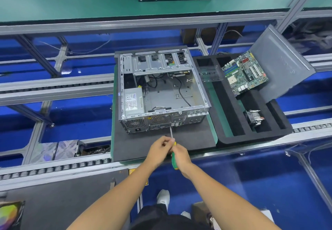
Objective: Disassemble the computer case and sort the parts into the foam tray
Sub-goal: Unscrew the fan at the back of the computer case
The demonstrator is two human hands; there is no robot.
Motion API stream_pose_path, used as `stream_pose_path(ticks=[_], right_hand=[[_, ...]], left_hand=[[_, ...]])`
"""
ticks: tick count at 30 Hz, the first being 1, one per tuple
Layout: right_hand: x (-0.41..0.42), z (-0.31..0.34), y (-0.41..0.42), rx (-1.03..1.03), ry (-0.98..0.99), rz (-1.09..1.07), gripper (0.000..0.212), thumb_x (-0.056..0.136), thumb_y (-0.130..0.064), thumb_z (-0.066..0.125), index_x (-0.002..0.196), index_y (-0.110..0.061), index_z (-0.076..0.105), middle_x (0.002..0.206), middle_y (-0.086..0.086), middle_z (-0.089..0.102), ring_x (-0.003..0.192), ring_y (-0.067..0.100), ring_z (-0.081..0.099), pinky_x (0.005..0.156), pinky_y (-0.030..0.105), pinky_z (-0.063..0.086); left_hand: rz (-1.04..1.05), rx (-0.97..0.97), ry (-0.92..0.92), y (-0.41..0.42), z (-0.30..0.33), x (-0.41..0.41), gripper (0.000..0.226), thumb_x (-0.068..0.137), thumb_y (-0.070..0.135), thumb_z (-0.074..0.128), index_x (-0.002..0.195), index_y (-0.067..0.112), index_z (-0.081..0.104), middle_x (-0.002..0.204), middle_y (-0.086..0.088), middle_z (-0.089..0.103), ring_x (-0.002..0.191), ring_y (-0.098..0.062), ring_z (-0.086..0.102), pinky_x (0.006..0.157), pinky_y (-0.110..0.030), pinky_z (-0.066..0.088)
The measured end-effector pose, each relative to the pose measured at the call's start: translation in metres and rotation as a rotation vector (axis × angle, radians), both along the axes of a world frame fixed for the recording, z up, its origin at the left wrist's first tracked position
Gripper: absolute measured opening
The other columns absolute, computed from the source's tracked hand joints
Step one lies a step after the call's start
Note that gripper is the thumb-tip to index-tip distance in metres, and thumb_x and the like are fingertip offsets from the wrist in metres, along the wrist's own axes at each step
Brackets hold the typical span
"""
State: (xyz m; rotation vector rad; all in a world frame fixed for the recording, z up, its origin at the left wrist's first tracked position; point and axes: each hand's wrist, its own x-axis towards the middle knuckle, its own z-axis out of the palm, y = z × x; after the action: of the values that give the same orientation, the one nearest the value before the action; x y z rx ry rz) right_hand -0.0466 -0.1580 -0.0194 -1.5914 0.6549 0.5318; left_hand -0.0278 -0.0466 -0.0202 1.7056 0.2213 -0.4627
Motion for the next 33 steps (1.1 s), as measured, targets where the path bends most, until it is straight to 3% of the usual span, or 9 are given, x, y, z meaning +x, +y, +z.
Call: stream_pose_path(ticks=[3, 8, 11, 12, 14, 18, 22, 27, 33], right_hand=[[0.001, 0.003, 0.001, -0.006, -0.055, 0.029, 0.031, 0.102, -0.025, 0.049, 0.094, 0.0, 0.066, 0.088, 0.014, 0.068, 0.079, 0.02, 0.058, 0.072, 0.033, 0.044], [-0.002, 0.011, 0.002, -0.001, -0.109, 0.129, 0.031, 0.105, -0.029, 0.047, 0.078, -0.017, 0.056, 0.076, -0.001, 0.061, 0.071, 0.013, 0.054, 0.059, 0.022, 0.042], [0.0, 0.022, -0.004, -0.577, -0.193, 0.53, 0.039, 0.098, -0.052, 0.033, 0.08, -0.024, 0.053, 0.082, -0.007, 0.064, 0.081, 0.019, 0.059, 0.066, 0.035, 0.038], [0.001, 0.027, -0.006, -0.807, -0.275, 0.622, 0.041, 0.095, -0.056, 0.031, 0.08, -0.025, 0.053, 0.083, -0.006, 0.064, 0.085, 0.021, 0.059, 0.067, 0.036, 0.038], [0.009, 0.041, -0.008, -0.982, -0.461, 0.692, 0.037, 0.095, -0.056, 0.036, 0.08, -0.025, 0.051, 0.081, -0.006, 0.063, 0.085, 0.022, 0.057, 0.066, 0.037, 0.041], [0.039, 0.07, -0.011, -1.019, -0.971, 0.708, 0.02, 0.083, -0.038, 0.055, 0.086, -0.021, 0.044, 0.08, -0.007, 0.05, 0.077, 0.021, 0.047, 0.063, 0.037, 0.039], [0.082, 0.096, -0.006, -1.082, -1.284, 0.741, 0.032, 0.076, -0.023, 0.064, 0.106, -0.013, 0.059, 0.099, 0.005, 0.055, 0.088, 0.023, 0.045, 0.079, 0.038, 0.044], [0.124, 0.112, -0.003, -1.046, -1.06, 1.024, 0.067, 0.079, -0.015, 0.074, 0.141, -0.017, 0.048, 0.144, 0.009, 0.046, 0.134, 0.029, 0.04, 0.116, 0.04, 0.028], [0.142, 0.107, 0.012, -0.974, -0.736, 1.249, 0.072, 0.092, -0.023, 0.068, 0.155, -0.023, 0.033, 0.153, 0.006, 0.044, 0.135, 0.028, 0.048, 0.109, 0.042, 0.039]], left_hand=[[0.057, -0.053, 0.042, 0.004, 0.002, 0.0, 0.021, 0.101, 0.021, 0.065, 0.111, 0.005, 0.072, 0.084, -0.002, 0.069, 0.079, -0.013, 0.061, 0.077, -0.029, 0.051], [0.136, -0.091, 0.053, 0.007, 0.005, -0.005, 0.023, 0.101, 0.019, 0.065, 0.116, 0.005, 0.072, 0.106, -0.009, 0.076, 0.091, -0.009, 0.07, 0.084, -0.022, 0.056], [0.144, -0.053, 0.018, 0.008, 0.004, -0.012, 0.019, 0.104, 0.017, 0.058, 0.114, 0.006, 0.07, 0.099, -0.002, 0.075, 0.081, 0.003, 0.069, 0.074, -0.013, 0.052], [0.159, -0.047, 0.01, 0.009, 0.004, -0.014, 0.019, 0.104, 0.017, 0.057, 0.115, 0.006, 0.069, 0.098, -0.003, 0.075, 0.081, 0.002, 0.069, 0.074, -0.013, 0.052], [0.176, -0.014, -0.02, 0.01, 0.004, -0.016, 0.019, 0.105, 0.018, 0.056, 0.115, 0.006, 0.068, 0.099, -0.004, 0.074, 0.082, 0.0, 0.068, 0.075, -0.014, 0.052], [0.195, 0.05, -0.082, 0.013, 0.007, -0.02, 0.019, 0.107, 0.02, 0.051, 0.112, 0.01, 0.066, 0.094, -0.004, 0.072, 0.073, 0.0, 0.067, 0.06, -0.018, 0.053], [0.271, 0.05, -0.064, 0.015, 0.012, -0.021, 0.015, 0.105, 0.021, 0.049, 0.101, 0.017, 0.062, 0.092, 0.0, 0.071, 0.068, -0.012, 0.064, 0.053, -0.029, 0.048], [0.336, 0.018, -0.097, 0.022, 0.021, -0.023, 0.012, 0.104, 0.023, 0.05, 0.101, 0.019, 0.06, 0.086, 0.005, 0.069, 0.058, -0.01, 0.057, 0.042, -0.027, 0.04], [0.35, 0.031, -0.21, 0.032, 0.029, -0.031, 0.018, 0.105, 0.037, 0.053, 0.123, 0.04, 0.057, 0.091, -0.004, 0.066, 0.058, -0.012, 0.056, 0.045, -0.03, 0.044]])
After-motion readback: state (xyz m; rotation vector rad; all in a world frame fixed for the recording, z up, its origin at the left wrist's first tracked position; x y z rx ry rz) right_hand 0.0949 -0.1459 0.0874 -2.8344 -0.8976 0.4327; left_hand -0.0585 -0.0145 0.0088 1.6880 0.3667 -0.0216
